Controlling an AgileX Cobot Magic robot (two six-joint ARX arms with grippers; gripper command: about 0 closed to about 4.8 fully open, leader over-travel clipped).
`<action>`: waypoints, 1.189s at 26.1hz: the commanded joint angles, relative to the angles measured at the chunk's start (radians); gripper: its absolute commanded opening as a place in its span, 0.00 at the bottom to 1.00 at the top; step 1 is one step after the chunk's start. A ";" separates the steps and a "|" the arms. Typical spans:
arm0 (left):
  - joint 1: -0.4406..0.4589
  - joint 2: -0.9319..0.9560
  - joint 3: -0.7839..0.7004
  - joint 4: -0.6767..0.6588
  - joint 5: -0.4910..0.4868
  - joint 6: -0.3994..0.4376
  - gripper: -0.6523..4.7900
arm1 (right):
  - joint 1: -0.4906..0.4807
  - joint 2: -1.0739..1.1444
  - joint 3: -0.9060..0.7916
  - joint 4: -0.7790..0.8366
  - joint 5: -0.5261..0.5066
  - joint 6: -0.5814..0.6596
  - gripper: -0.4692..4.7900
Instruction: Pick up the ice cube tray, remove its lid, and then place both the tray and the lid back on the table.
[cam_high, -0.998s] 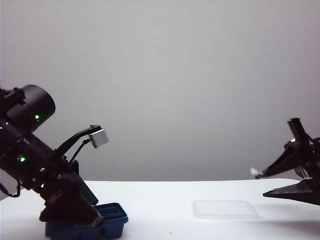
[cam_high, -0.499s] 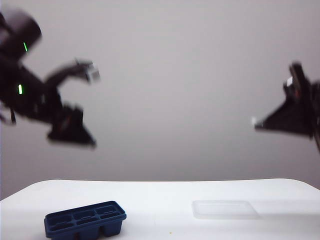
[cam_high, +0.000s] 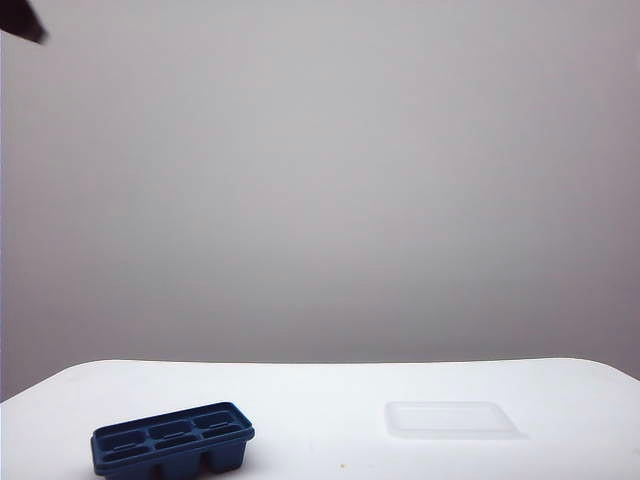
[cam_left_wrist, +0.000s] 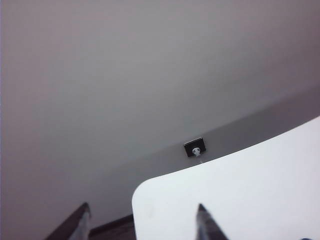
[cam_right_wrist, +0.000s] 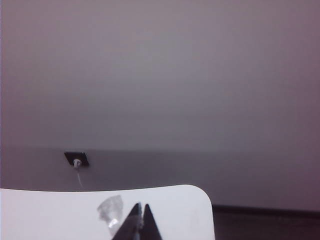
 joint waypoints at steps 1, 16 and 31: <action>0.000 -0.091 -0.029 -0.017 0.007 -0.070 0.56 | 0.045 -0.097 -0.043 0.003 -0.017 -0.006 0.07; -0.002 -0.379 -0.467 0.348 0.031 -0.202 0.51 | 0.168 -0.668 -0.468 0.067 0.073 0.094 0.07; 0.001 -0.379 -0.583 0.438 0.058 -0.231 0.26 | 0.167 -0.892 -0.728 -0.060 0.060 0.140 0.07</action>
